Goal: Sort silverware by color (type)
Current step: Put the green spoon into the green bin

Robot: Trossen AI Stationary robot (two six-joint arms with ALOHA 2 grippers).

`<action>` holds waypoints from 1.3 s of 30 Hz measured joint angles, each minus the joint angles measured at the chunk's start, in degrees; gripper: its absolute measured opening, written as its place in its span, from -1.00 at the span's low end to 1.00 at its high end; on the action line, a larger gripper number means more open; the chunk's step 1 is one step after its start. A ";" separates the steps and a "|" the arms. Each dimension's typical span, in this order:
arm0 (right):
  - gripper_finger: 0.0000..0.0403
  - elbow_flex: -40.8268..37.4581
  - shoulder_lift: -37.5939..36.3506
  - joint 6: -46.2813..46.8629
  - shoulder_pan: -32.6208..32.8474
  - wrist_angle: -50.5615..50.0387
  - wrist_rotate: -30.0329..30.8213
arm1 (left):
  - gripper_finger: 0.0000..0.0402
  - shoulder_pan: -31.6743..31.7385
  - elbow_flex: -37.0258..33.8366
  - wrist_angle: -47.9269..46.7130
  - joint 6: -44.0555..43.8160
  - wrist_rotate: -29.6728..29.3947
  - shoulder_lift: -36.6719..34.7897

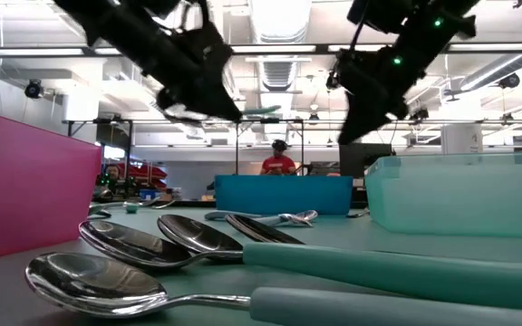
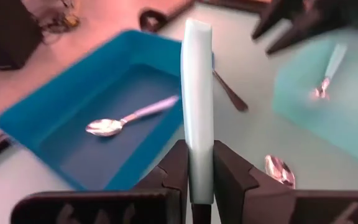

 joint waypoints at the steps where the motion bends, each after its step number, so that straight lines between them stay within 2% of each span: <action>1: -0.41 -0.73 -0.14 0.01 0.00 3.85 -0.11 | -0.86 -0.01 -1.28 1.46 -0.51 -0.66 -1.54; 4: -0.41 -3.21 -0.24 -0.01 0.00 17.33 -0.18 | -0.86 -0.04 -5.57 7.18 -2.09 -2.05 -5.11; 7: -0.41 -5.91 0.13 0.01 0.00 32.13 -0.92 | -0.86 -0.04 -9.48 19.51 -2.12 -2.18 -6.37; 11: -0.41 -8.85 1.34 0.07 0.01 50.39 -3.35 | -0.86 -0.04 -11.95 29.25 -1.38 -2.23 -4.92; 14: -0.41 -9.56 2.39 0.10 -0.01 57.07 -4.25 | -0.86 -0.04 -11.40 32.77 -1.13 -2.70 -2.58; 22: -0.41 -9.52 3.32 -0.07 -0.39 59.90 -4.66 | -0.86 -0.04 -6.59 34.24 3.62 -2.43 2.72; 27: -0.41 -9.52 3.32 -0.09 -0.81 61.17 -4.40 | -0.86 -0.07 -4.42 34.22 5.41 1.54 3.93; 39: -0.41 -8.59 3.30 -0.67 -1.42 63.28 -4.39 | -0.86 -0.13 -2.07 33.28 7.58 5.57 5.20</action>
